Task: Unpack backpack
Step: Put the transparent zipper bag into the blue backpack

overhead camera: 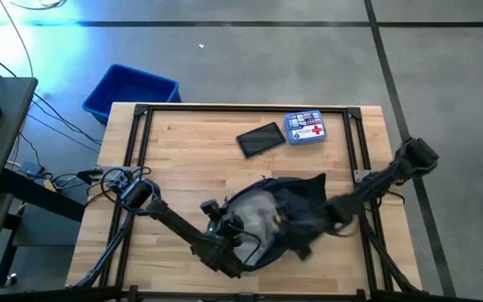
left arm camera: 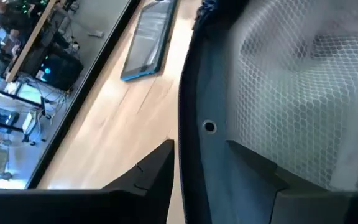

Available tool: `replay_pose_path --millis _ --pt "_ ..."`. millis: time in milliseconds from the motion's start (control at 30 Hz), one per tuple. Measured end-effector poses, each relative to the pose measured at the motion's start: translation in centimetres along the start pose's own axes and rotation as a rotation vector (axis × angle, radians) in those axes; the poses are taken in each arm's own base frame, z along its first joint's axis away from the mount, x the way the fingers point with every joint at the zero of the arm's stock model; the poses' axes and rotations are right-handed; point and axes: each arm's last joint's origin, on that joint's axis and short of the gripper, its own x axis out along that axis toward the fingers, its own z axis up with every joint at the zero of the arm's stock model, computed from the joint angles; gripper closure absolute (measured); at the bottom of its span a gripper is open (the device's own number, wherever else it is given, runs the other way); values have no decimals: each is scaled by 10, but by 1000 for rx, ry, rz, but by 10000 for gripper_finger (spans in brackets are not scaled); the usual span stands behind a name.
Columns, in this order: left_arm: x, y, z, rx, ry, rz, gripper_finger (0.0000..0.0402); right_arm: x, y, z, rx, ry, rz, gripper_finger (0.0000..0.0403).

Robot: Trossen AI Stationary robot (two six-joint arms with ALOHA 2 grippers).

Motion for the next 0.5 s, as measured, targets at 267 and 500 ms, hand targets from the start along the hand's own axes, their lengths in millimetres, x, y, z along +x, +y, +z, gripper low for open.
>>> replay_pose_path --millis 267,500 --pt "17 -4 3 29 224 -113 282 15 58 -42 36 199 135 403" --pt "-6 -14 -12 -18 310 -202 282 41 17 -86 -48 270 -269 403"
